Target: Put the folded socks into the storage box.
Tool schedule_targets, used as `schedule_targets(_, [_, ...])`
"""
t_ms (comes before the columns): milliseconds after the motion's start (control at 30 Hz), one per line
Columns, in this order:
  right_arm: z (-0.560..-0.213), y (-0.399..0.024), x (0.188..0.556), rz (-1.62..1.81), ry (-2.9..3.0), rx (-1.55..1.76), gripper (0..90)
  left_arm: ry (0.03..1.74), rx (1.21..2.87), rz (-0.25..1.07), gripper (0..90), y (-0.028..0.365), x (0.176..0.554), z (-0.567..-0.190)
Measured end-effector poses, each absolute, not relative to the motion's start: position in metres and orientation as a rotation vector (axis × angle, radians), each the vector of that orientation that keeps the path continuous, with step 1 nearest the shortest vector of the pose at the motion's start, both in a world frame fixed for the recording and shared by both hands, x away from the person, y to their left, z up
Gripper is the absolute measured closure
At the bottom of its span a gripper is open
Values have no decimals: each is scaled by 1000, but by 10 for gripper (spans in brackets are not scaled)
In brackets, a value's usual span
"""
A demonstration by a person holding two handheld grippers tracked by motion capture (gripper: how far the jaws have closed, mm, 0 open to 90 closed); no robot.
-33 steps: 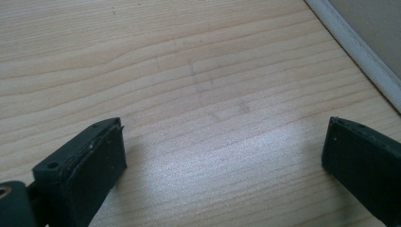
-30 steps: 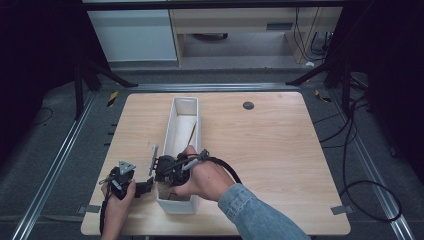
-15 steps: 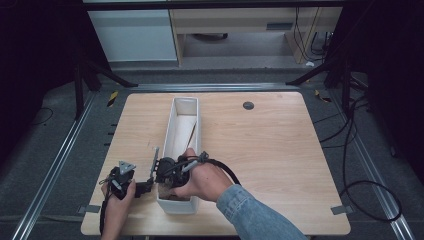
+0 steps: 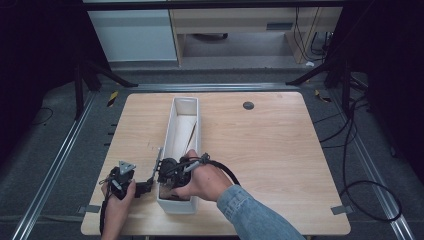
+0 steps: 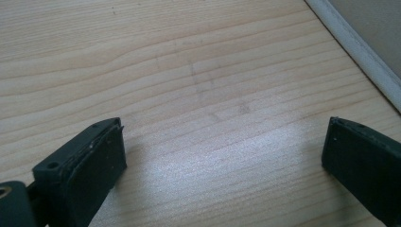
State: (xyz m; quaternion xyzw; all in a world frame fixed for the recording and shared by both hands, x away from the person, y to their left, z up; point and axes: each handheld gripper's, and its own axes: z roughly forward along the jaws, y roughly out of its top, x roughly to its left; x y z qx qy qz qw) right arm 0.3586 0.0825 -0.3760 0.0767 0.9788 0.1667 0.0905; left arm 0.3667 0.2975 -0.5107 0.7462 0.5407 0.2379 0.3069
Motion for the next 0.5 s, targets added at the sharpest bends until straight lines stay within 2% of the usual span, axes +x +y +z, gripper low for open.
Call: schedule_targets(500, [-381, 81, 360, 489, 2916, 231, 412, 1430, 1974, 629, 0, 297, 367, -511])
